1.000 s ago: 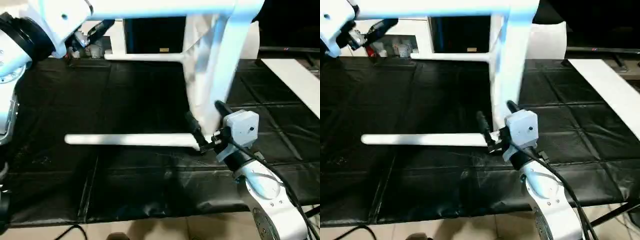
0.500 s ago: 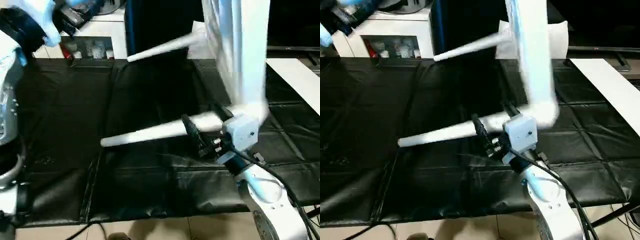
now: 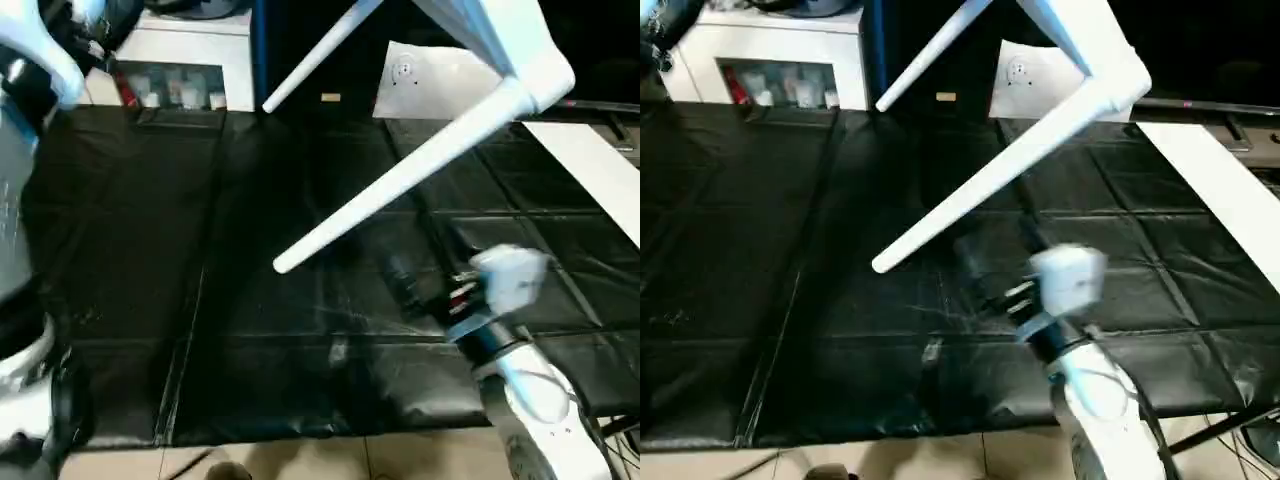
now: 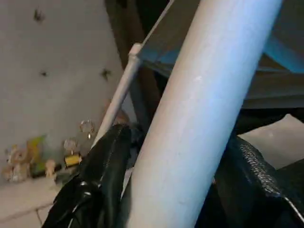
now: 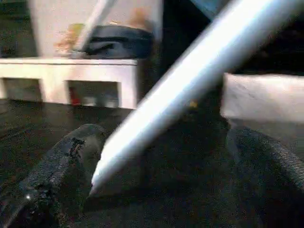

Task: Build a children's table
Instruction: Flip table

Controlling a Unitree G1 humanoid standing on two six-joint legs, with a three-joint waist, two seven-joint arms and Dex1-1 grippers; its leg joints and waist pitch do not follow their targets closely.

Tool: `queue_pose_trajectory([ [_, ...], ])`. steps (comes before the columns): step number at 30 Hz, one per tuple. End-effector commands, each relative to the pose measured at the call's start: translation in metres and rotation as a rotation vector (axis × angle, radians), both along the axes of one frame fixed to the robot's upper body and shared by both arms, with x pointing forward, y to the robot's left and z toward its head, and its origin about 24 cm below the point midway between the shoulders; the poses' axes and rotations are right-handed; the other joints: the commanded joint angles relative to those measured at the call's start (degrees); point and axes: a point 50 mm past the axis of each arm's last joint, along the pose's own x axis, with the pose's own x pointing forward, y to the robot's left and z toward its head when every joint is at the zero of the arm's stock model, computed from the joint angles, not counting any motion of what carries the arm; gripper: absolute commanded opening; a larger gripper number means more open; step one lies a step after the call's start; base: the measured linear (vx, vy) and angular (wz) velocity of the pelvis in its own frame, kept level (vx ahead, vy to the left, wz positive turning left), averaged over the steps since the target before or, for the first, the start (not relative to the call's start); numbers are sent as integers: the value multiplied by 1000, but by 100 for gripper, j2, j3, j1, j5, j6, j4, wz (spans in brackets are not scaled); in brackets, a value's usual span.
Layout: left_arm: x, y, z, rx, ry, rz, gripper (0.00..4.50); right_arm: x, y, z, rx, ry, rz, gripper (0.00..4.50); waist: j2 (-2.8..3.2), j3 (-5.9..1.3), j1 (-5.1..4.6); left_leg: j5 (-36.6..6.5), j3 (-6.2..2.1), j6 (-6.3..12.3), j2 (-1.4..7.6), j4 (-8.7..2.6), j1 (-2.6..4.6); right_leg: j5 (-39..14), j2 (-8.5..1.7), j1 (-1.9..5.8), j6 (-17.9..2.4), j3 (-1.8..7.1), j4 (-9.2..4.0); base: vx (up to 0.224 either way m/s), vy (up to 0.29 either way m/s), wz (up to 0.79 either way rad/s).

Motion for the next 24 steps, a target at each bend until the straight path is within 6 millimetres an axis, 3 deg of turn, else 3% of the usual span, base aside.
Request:
queue_pose_trajectory([
  [1, -5, -4, 3, -6, -40, -63, 249, 9, -8, 2, 55, 13, -38, 450, 59, -330, -29, -904, 113, -191, -115, -435, -32, -779, -145, 319, -527, 164, -416, 0, 0, 0],
  [4, -5, -2, 1, -19, -31, -46, 242, 20, -8, 4, 97, 15, -7, 450, 49, -332, -45, -863, 123, -205, -116, -423, -29, -867, -150, 320, -494, 169, -414, 0, 0, 0],
  [5, -6, -1, 0, -17, -34, -45, 238, 34, -6, 5, 135, 18, 38, 450, 28, -335, -54, -831, 127, -189, -113, -418, -32, -818, -153, 327, -507, 169, -410, 0, 0, 0],
  [8, -8, 2, 0, -10, -46, -43, 234, 59, -7, 7, 206, 28, 89, 450, 38, -345, -98, -813, 123, -170, -116, -414, -32, -817, -155, 327, -614, 161, -393, 0, 0, 0],
  [9, -8, 3, 0, -11, -49, -42, 232, 64, -7, 8, 223, 29, 90, 450, 59, -352, -117, -731, 128, -170, -118, -410, -35, -695, -154, 328, -669, 163, -382, 0, 0, 0],
  [12, -9, 5, 0, -10, -53, -42, 228, 81, -3, 12, 270, 34, 154, 450, 41, -369, -111, -480, 145, -151, -116, -390, -30, -281, -142, 345, -805, 162, -350, 0, 0, 0],
  [15, -10, 5, -1, -7, -55, -39, 226, 90, 3, 15, 281, 25, 224, 450, 49, -379, -104, -351, 149, -103, -116, -379, -36, -50, -146, 363, -921, 154, -320, 0, 0, 0],
  [17, -11, 7, -2, -14, -56, -35, 225, 97, 13, 23, 289, -6, 322, 450, 0, -384, -113, -355, 155, -71, -118, -380, -49, -115, -155, 379, -972, 147, -322, 0, 0, 0],
  [18, -11, 7, -2, -18, -56, -35, 225, 98, 14, 24, 291, -14, 343, 450, 20, -372, -109, -405, 154, -56, -109, -386, -44, -236, -167, 373, -988, 149, -334, 0, 0, 0],
  [24, -17, 10, -9, -32, -69, -29, 222, 92, 35, 53, 247, -147, 514, 450, -30, -372, -96, -252, 158, -40, -82, -384, -39, -166, -178, 372, -1028, 147, -324, 0, 0, 0],
])
